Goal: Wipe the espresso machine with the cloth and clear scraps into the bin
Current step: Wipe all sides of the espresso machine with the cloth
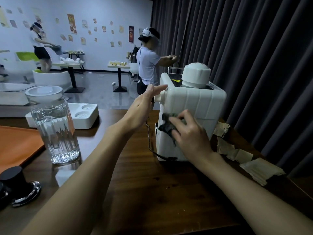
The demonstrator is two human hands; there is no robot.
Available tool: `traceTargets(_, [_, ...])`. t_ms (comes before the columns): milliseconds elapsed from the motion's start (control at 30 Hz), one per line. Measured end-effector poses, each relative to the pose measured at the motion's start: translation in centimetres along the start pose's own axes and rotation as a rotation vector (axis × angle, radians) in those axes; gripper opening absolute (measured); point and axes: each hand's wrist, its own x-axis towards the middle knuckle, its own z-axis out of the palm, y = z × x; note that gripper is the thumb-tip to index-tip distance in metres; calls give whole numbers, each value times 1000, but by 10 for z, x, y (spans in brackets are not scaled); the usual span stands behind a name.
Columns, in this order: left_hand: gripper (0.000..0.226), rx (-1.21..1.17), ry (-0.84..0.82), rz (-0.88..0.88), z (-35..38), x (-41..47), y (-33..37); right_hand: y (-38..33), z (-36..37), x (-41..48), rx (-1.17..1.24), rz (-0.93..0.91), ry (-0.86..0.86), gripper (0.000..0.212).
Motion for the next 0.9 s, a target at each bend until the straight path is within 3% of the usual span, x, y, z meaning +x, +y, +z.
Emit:
traceTargets(333, [57,76,-4,27,4,-2,0,1,29,-51,76,84,-326,38])
traceTargets(467, [53,114,-2,60,5,-4,0,1,19,-57,265,271,-441,37])
traceTargets(567, [54,143,15,74,4,1,-3,2,2,-53,385,360,-263,39])
traceTargets(733, [56,182,37,42,4,22,-5,11,-26,-33,375,472,134,52])
traceTargets(900, [56,226,13,73,26,28,-9,30,-29,-31,320,566,101,57])
